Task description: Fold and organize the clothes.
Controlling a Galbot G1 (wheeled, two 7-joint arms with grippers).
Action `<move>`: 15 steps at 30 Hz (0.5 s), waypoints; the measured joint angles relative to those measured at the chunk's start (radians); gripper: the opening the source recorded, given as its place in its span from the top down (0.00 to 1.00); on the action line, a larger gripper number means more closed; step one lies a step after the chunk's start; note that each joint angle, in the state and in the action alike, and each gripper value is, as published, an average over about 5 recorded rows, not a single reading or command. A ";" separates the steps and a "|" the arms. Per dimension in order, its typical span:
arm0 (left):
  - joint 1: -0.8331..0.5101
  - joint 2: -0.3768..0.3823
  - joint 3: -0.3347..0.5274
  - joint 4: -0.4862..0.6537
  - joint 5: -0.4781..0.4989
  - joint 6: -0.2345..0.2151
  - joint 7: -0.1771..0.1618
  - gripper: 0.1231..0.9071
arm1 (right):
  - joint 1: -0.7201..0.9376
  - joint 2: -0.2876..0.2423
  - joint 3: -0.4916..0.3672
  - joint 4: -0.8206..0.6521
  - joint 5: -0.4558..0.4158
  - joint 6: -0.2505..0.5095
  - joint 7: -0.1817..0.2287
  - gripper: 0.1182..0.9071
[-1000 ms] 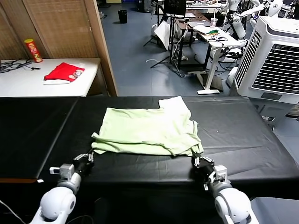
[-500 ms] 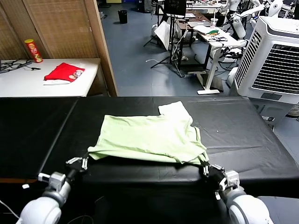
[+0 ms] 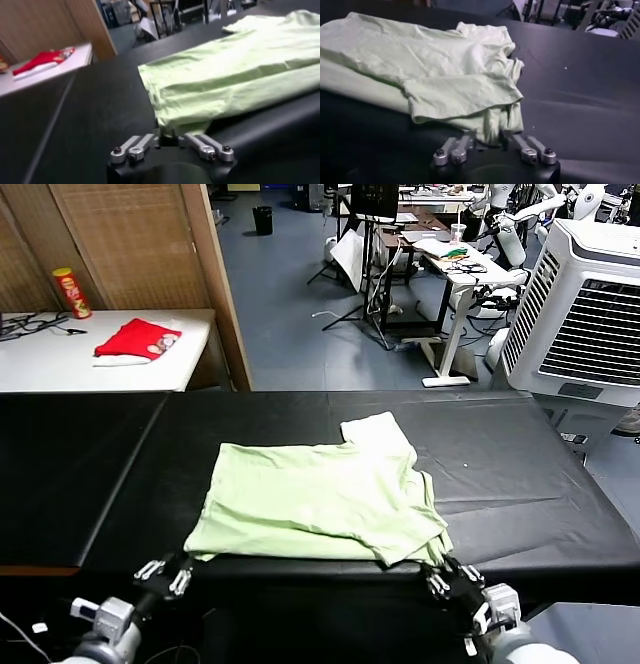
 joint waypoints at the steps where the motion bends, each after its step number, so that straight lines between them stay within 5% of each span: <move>1: 0.008 0.001 -0.005 -0.008 -0.005 0.008 0.000 0.47 | -0.004 -0.001 0.005 0.013 0.005 0.003 -0.005 0.19; 6: 0.019 -0.010 -0.042 -0.047 -0.042 0.003 -0.035 0.18 | 0.014 -0.014 0.048 0.053 0.058 0.052 -0.020 0.14; 10: -0.044 -0.030 -0.064 -0.044 -0.124 0.011 -0.090 0.14 | 0.114 -0.035 0.064 0.011 0.088 0.084 -0.002 0.14; 15: -0.217 -0.024 -0.048 0.014 -0.271 0.048 -0.101 0.14 | 0.338 -0.045 0.002 -0.138 0.111 0.083 0.036 0.14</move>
